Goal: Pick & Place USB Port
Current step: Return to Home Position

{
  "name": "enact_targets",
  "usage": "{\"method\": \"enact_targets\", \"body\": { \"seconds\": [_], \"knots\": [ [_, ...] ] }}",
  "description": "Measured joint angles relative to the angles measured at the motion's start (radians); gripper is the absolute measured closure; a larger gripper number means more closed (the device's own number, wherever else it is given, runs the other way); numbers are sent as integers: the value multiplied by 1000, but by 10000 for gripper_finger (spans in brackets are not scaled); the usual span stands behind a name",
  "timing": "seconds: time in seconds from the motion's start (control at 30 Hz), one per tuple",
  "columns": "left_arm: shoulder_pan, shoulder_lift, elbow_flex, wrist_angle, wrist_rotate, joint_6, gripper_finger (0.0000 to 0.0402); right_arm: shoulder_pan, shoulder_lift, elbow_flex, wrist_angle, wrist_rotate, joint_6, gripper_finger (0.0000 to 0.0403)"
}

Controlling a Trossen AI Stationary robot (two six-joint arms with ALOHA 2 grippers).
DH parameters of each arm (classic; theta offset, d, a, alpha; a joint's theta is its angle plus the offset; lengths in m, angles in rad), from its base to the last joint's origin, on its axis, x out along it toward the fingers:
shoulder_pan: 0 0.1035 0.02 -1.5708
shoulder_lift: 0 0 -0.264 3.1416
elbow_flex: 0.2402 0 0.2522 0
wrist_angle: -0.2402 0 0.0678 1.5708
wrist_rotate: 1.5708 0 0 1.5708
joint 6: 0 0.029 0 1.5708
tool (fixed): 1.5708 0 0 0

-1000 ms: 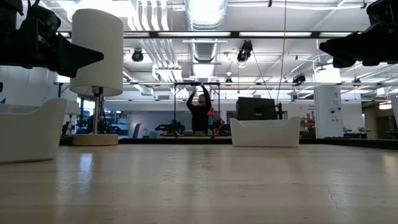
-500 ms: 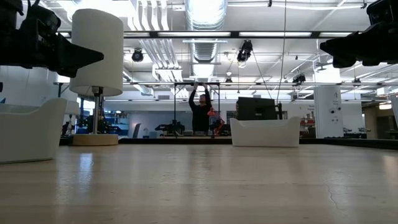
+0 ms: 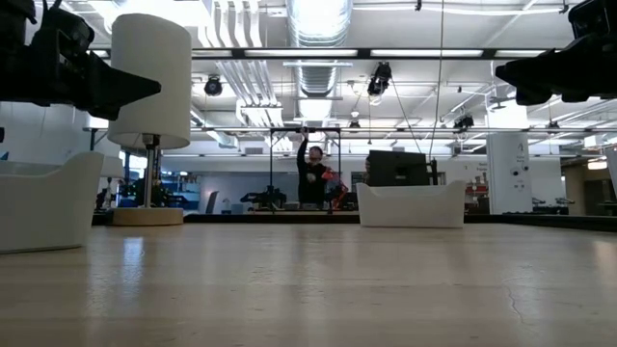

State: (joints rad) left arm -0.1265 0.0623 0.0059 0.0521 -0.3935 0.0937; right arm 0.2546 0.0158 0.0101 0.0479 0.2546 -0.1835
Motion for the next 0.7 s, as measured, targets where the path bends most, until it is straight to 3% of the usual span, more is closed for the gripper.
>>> {"method": "enact_targets", "body": {
  "seconds": [0.7],
  "knots": [
    [0,0,0,0,0,0,390,0,0,0,0,0,0,335]
  ]
}}
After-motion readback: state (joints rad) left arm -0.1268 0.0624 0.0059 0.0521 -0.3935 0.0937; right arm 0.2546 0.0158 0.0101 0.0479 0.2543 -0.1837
